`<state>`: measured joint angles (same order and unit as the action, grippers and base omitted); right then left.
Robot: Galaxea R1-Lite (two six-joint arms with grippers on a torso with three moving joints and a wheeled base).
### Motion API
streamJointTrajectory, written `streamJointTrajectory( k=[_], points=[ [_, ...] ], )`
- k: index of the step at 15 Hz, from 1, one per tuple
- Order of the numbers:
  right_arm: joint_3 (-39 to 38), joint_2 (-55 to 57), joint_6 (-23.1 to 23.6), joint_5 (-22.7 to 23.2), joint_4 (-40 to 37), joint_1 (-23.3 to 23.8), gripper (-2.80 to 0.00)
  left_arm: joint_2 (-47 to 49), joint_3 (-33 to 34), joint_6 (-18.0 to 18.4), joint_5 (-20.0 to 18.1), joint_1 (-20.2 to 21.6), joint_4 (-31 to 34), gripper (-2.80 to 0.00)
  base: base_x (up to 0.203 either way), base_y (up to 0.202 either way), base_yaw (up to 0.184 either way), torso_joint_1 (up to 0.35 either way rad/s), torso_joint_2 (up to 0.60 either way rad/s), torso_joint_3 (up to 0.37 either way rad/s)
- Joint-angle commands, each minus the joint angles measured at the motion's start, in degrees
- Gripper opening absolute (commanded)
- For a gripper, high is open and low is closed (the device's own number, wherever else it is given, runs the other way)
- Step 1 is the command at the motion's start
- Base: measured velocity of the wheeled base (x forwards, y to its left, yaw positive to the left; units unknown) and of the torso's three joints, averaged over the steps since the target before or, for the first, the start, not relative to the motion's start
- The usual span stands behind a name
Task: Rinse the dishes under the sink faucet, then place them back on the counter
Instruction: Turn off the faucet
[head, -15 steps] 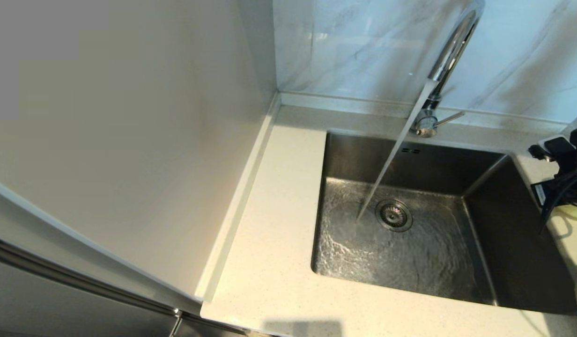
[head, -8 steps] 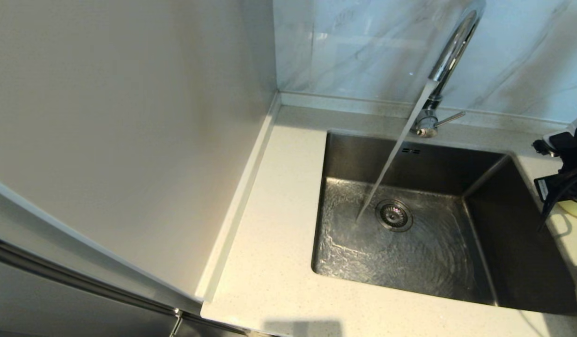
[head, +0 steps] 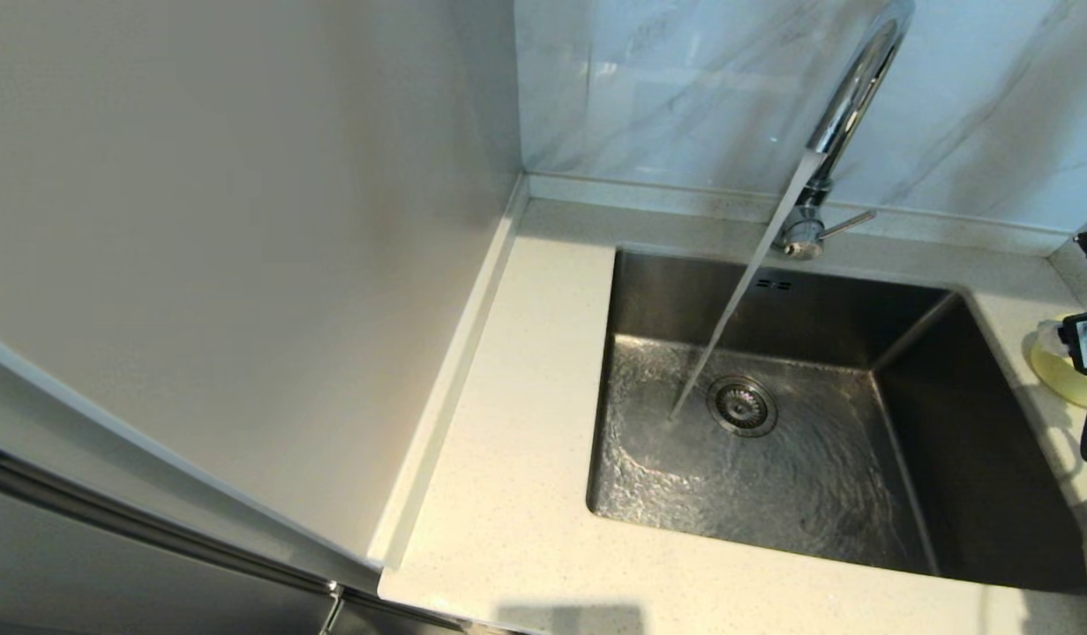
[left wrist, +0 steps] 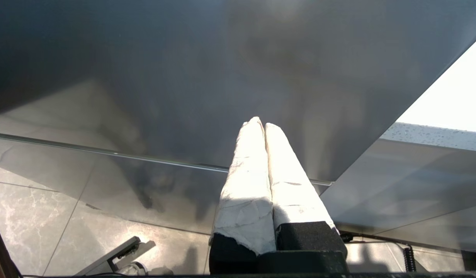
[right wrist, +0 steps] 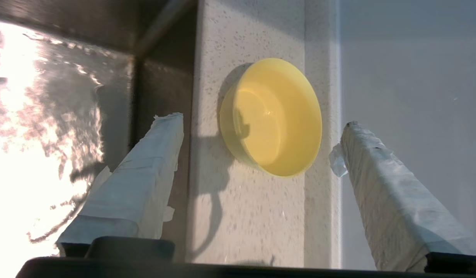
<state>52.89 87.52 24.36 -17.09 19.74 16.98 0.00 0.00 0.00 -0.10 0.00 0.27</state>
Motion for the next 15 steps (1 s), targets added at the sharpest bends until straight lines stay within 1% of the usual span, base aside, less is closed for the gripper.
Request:
streamJointTrajectory(
  k=[1,2,3,4,6,9,11,12,15],
  points=[
    [-3.43,-7.74,0.03,0.05,0.14,-1.15,0.0,0.0,0.0,0.0,0.01,0.0,0.0,-2.8,0.0,0.0,0.0,0.0,0.0,0.0],
    [-4.7,-9.65,-0.26,0.1,0.06,-2.16,0.0,0.0,0.0,0.0,0.01,0.0,0.0,-2.8,0.0,0.0,0.0,0.0,0.0,0.0],
    [-5.92,-11.37,-0.59,0.12,-0.01,-3.48,-1.63,0.0,0.0,0.0,0.01,0.0,0.0,-2.8,0.0,0.0,0.0,0.0,0.0,0.0],
    [-6.64,-12.51,-0.75,-0.01,0.0,-4.83,-2.8,0.0,0.0,0.0,0.01,0.0,0.0,-2.8,0.0,0.0,0.0,0.0,0.0,0.0],
    [-6.74,-12.82,-1.17,-0.21,0.01,-7.73,-2.8,0.0,0.0,0.0,0.01,0.0,0.0,-2.8,0.0,0.0,0.0,0.0,0.0,0.0],
    [-6.36,-9.99,-2.1,-0.16,0.44,-14.97,-2.8,0.0,0.0,0.0,0.01,0.0,0.0,-2.8,0.0,0.0,0.0,0.0,0.0,0.0],
    [-3.69,-5.45,-6.03,-1.03,1.06,-18.7,-2.8,0.0,0.0,0.0,0.01,0.0,0.0,-2.8,0.0,0.0,0.0,0.0,0.0,0.0],
    [-1.76,-2.64,-8.3,-2.44,1.21,-20.0,-2.8,0.0,0.0,0.0,0.01,0.0,0.0,-2.8,0.0,0.0,0.0,0.0,0.0,0.0],
    [6.63,6.44,-15.84,-6.41,1.41,-21.9,-2.8,0.0,0.0,0.0,0.01,0.0,0.0,-2.8,0.0,0.0,0.0,0.0,0.0,0.0]
  ],
)
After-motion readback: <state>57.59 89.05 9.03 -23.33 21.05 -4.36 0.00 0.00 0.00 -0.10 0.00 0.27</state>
